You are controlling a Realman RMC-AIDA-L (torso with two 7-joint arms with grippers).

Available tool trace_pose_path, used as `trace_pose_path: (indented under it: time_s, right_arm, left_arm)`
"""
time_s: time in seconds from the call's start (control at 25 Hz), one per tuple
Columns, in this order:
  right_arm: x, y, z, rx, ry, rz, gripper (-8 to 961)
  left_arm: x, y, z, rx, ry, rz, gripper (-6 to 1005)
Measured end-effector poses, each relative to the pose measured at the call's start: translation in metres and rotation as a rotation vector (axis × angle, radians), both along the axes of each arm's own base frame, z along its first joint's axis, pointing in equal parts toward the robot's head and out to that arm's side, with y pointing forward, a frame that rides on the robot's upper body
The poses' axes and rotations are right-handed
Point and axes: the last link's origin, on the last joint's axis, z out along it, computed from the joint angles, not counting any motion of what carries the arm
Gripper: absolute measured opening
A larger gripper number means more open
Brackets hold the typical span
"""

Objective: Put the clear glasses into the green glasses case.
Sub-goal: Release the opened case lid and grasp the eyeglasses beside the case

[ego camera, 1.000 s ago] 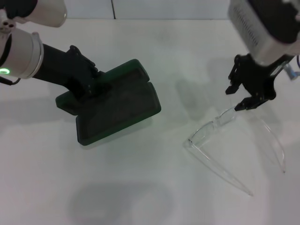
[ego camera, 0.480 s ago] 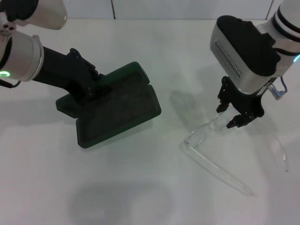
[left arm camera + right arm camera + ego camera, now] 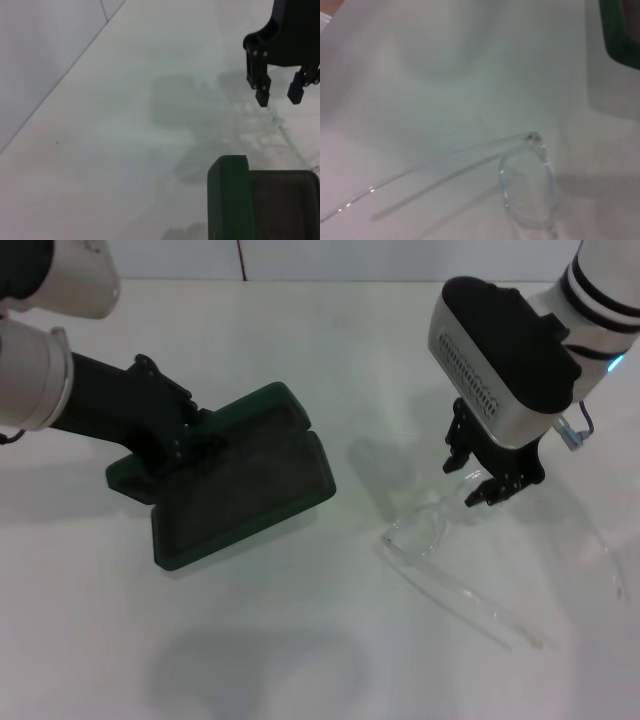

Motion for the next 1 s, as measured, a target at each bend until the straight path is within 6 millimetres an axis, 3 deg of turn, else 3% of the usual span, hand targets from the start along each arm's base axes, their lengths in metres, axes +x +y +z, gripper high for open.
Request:
trace_pose_path:
  time_s: [0.52,0.8,1.0]
  right_arm:
    - [-0.009,-0.004,-0.001,-0.013,0.031,0.017,390]
    - [-0.012,-0.012,-0.006,-0.058,0.032,0.021,389]
    - [-0.003,-0.020,-0.011,-0.090,0.019,0.007,390]
  left_arm:
    - [-0.001,-0.002,-0.001,-0.007,0.020,-0.007,207]
    - [0.013,0.006,-0.007,-0.022,0.073,-0.054,207]
    - [0.029,0.009,-0.021,-0.071,0.100,-0.093,207]
